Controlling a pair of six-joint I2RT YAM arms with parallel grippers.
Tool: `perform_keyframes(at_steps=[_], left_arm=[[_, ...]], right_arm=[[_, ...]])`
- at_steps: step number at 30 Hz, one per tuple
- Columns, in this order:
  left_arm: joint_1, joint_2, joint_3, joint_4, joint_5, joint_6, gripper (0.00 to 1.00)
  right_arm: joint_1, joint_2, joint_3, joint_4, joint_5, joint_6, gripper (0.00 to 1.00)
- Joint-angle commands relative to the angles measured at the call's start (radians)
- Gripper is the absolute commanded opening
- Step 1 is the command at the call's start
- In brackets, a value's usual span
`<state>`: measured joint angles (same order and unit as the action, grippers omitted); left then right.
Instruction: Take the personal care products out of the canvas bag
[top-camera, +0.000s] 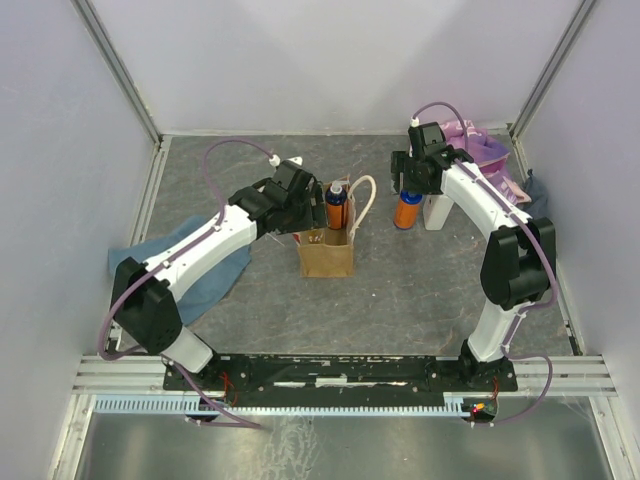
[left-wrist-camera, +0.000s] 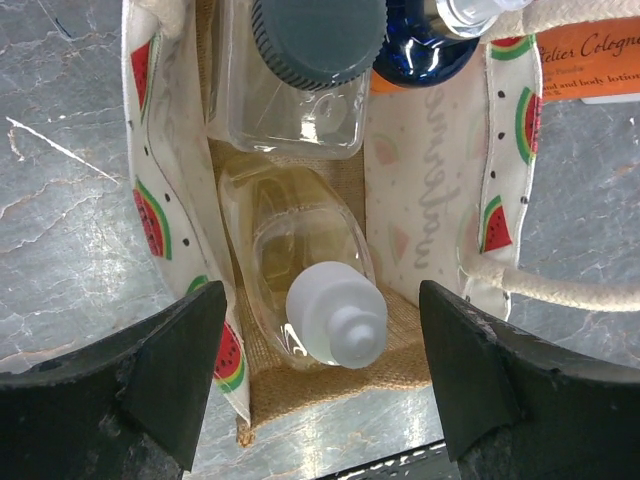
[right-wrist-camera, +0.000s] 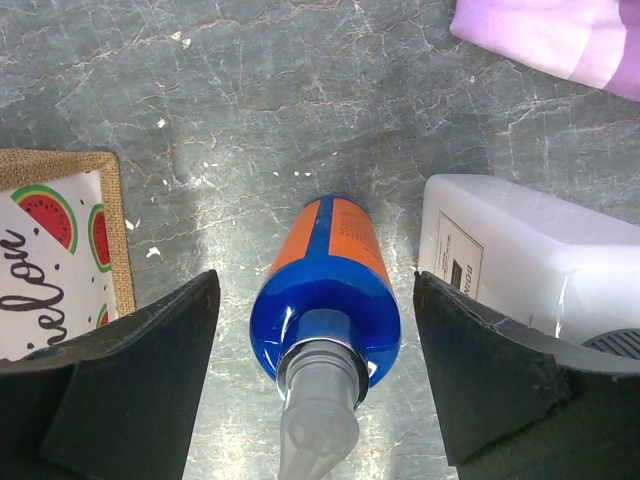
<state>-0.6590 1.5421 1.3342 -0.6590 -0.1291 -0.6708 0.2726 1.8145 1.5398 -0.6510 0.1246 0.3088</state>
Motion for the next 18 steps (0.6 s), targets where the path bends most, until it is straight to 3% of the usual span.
perform_keyframes(at_steps=[1, 12, 18], left_arm=[[-0.006, 0.017, 0.021, -0.019, -0.023, 0.034, 0.84], [-0.022, 0.073, 0.030, 0.012, -0.027, 0.049, 0.83], [-0.035, 0.103, 0.034, 0.010, -0.039, 0.054, 0.77]], right_arm=[[-0.004, -0.053, 0.003, 0.015, -0.003, 0.005, 0.86], [0.000, -0.124, 0.029, -0.009, -0.124, 0.017, 0.88], [0.007, -0.239, 0.031, -0.008, -0.120, -0.016, 0.90]])
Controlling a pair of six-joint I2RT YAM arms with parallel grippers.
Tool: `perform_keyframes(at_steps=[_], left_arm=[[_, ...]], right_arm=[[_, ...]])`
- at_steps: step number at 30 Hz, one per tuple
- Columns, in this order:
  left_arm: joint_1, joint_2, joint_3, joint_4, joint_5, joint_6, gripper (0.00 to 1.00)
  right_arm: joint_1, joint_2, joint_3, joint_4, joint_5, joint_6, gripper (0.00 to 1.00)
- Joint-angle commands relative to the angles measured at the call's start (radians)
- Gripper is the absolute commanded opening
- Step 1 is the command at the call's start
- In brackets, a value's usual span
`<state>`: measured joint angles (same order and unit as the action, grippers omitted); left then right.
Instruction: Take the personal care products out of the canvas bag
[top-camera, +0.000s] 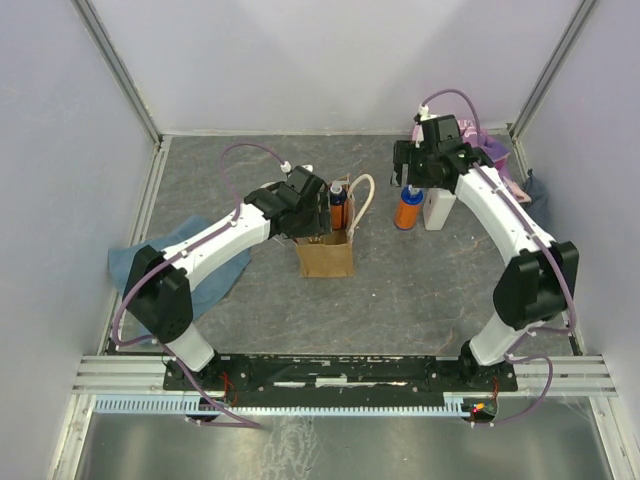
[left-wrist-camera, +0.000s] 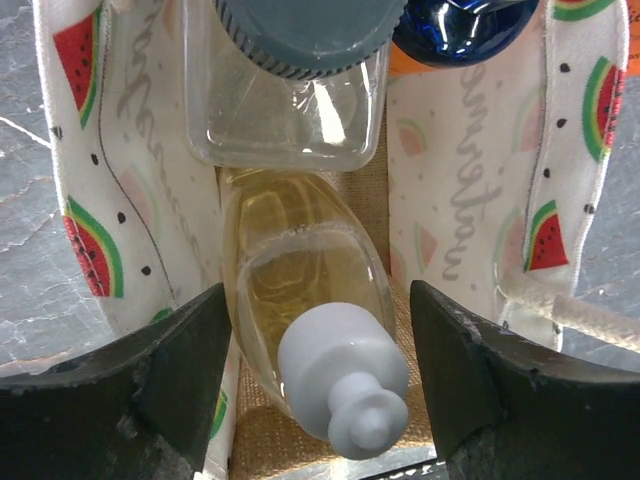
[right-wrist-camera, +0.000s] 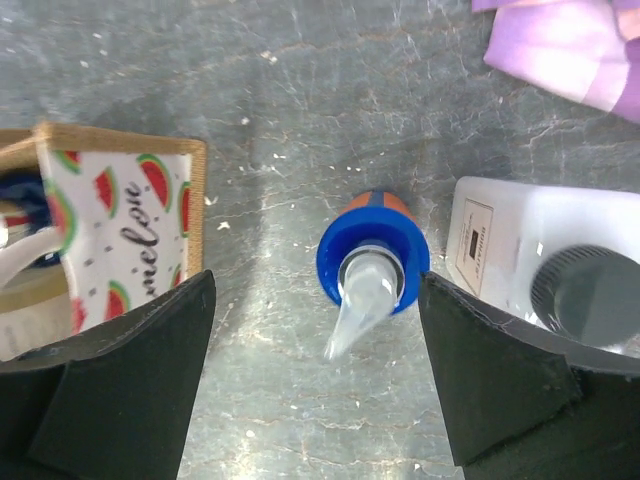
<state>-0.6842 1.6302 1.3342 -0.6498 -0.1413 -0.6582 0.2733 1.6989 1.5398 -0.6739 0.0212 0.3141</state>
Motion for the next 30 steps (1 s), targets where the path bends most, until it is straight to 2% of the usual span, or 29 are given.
perform_keyframes(at_steps=[1, 4, 7, 14, 21, 30], left_arm=[[-0.012, 0.017, 0.035, 0.000, -0.027, 0.043, 0.73], [-0.015, 0.020, 0.046, -0.011, -0.028, 0.040, 0.62], [-0.018, 0.022, 0.083, -0.041, -0.040, 0.039, 0.57], [-0.028, 0.017, 0.203, -0.129, -0.082, 0.055, 0.54], [-0.030, 0.016, 0.353, -0.201, -0.107, 0.079, 0.43], [-0.039, -0.021, 0.474, -0.245, -0.099, 0.094, 0.38]], right_arm=[[0.006, -0.138, 0.031, 0.014, -0.014, -0.024, 0.90], [0.006, -0.178, 0.025, 0.011, -0.010, -0.027, 0.91], [0.006, -0.192, 0.022, 0.004, -0.012, -0.027, 0.92], [0.006, -0.208, 0.013, 0.009, -0.051, 0.003, 0.92], [0.005, -0.218, 0.003, 0.012, -0.049, 0.005, 0.92], [0.006, -0.236, -0.019, 0.021, -0.043, 0.008, 0.93]])
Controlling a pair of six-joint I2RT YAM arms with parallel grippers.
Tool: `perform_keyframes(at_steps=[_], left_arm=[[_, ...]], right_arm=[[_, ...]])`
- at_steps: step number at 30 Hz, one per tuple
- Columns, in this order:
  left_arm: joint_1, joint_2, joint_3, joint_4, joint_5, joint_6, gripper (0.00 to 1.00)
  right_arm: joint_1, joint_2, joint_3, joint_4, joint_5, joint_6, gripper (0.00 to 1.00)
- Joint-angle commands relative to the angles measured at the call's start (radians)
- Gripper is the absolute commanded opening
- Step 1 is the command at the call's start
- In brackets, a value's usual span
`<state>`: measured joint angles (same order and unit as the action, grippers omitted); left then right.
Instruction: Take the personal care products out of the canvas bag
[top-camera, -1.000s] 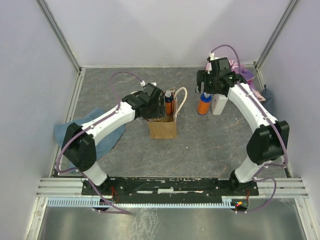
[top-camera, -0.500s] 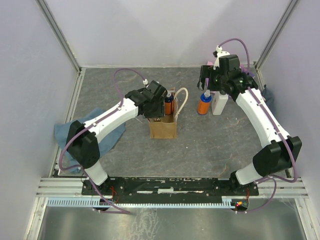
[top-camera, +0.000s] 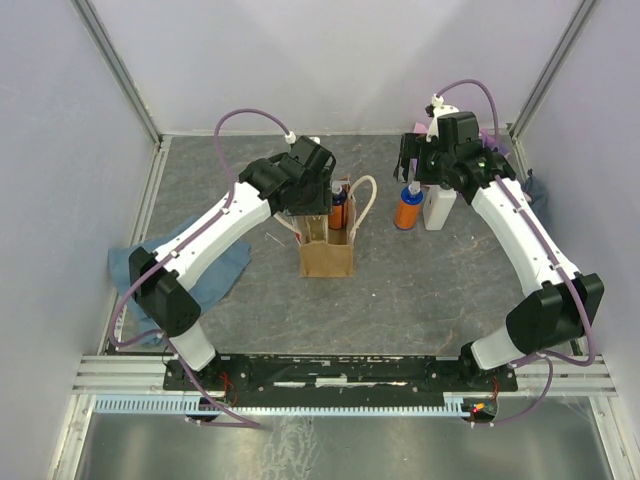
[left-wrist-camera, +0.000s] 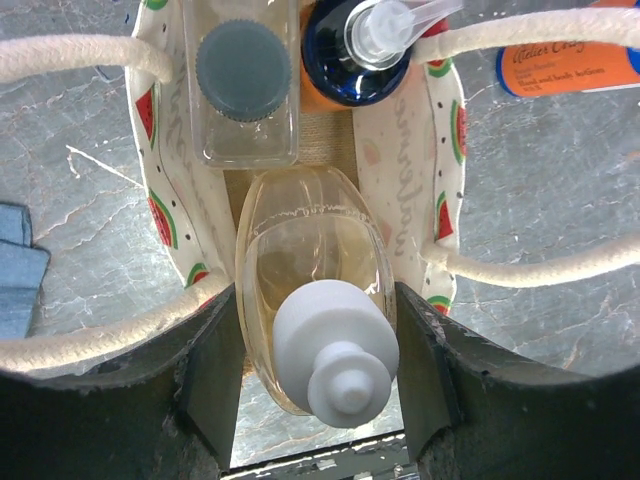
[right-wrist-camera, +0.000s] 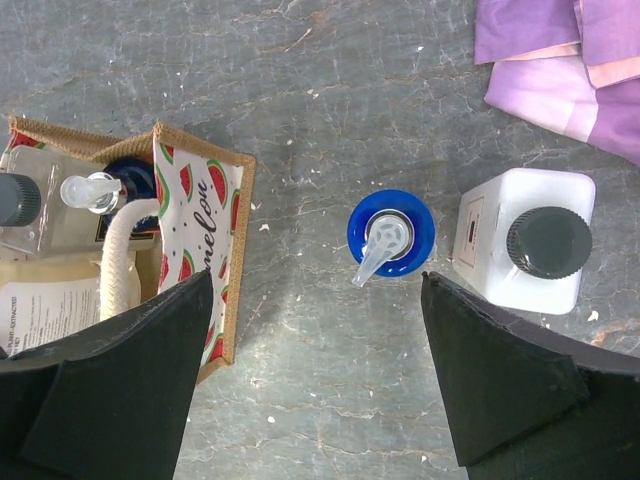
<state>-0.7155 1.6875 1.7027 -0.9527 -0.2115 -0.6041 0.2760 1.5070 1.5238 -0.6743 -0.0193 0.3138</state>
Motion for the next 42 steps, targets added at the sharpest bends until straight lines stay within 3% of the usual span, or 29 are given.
perform_keyframes(at_steps=[1, 12, 28, 42], left_arm=[[-0.009, -0.084, 0.119, 0.055, -0.027, 0.042, 0.37], [-0.020, -0.101, 0.239, -0.009, -0.052, 0.065, 0.20], [-0.041, -0.127, 0.386, -0.101, 0.001, 0.048, 0.20], [-0.104, -0.184, 0.325, -0.145, 0.096, 0.027, 0.19]], right_arm=[[0.003, -0.044, -0.005, 0.022, -0.002, 0.009, 0.93], [0.003, -0.051, -0.020, 0.029, -0.001, 0.019, 0.93], [0.003, -0.040, -0.016, 0.020, 0.021, 0.024, 0.93], [0.003, -0.011, 0.019, -0.011, 0.041, 0.038, 0.93]])
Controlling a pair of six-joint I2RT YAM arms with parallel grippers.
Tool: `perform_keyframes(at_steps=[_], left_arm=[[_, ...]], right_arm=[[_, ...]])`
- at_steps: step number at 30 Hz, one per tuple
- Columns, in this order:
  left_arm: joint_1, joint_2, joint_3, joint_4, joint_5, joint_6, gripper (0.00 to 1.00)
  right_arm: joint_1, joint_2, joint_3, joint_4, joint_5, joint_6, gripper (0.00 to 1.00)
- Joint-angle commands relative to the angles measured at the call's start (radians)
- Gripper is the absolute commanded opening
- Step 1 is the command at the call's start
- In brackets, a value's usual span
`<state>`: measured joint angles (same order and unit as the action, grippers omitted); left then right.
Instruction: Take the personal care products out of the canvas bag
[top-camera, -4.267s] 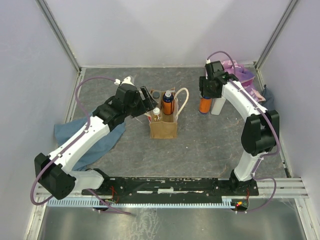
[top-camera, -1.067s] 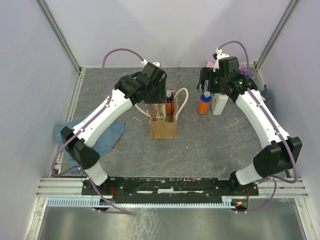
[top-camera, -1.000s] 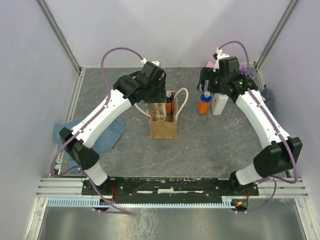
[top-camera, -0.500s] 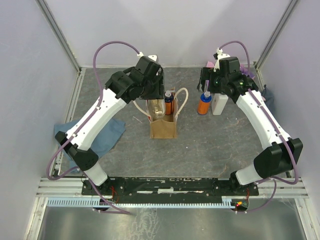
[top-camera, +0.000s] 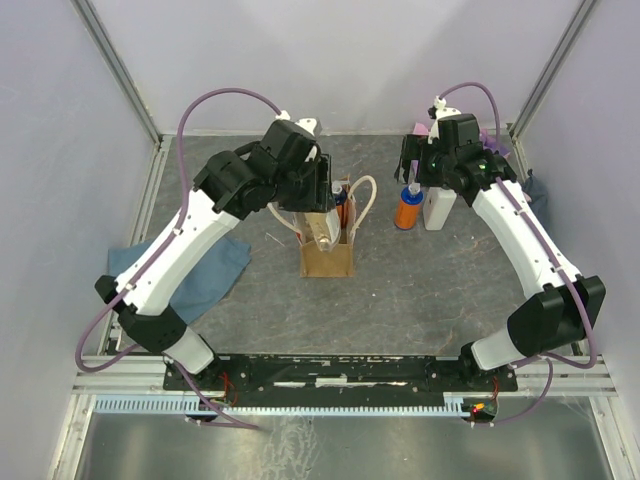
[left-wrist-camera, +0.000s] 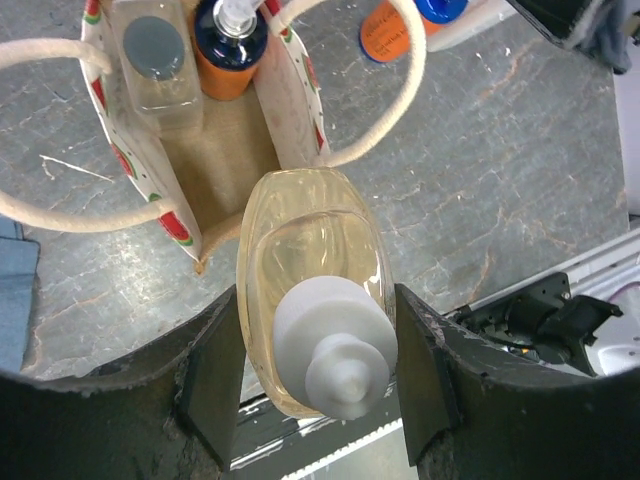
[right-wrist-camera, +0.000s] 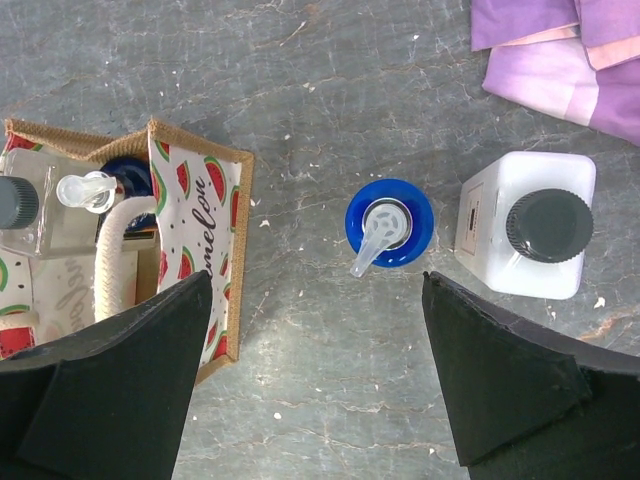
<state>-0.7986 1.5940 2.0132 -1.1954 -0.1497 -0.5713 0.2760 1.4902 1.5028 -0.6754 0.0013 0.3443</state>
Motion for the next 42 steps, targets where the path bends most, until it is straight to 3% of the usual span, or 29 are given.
perform_keyframes(at_steps=[1, 14, 25, 30, 33, 36, 42], left_arm=[[-0.025, -0.094, 0.007, 0.098, 0.041, -0.006, 0.19], [-0.040, -0.118, 0.000, 0.076, -0.011, -0.001, 0.18], [-0.028, -0.081, 0.118, -0.020, -0.185, 0.021, 0.17], [0.059, -0.096, 0.122, -0.048, -0.176, 0.022, 0.15], [0.118, -0.133, 0.073, -0.036, -0.148, 0.019, 0.13], [0.168, -0.166, 0.027, -0.026, -0.132, 0.024, 0.13], [0.225, -0.186, -0.021, -0.029, -0.138, 0.043, 0.12]], right_arm=[[0.003, 0.006, 0.042, -0.013, 0.023, 0.008, 0.93], [0.002, -0.005, 0.040, -0.019, 0.046, 0.005, 0.94], [0.002, -0.029, 0.037, -0.033, 0.064, -0.021, 0.95], [0.001, -0.034, 0.053, -0.043, 0.066, -0.030, 0.96], [0.002, -0.036, 0.076, -0.032, -0.017, 0.008, 0.96], [0.005, -0.032, 0.114, -0.004, -0.120, 0.047, 0.92], [0.093, 0.020, 0.292, -0.052, -0.173, 0.044, 0.82]])
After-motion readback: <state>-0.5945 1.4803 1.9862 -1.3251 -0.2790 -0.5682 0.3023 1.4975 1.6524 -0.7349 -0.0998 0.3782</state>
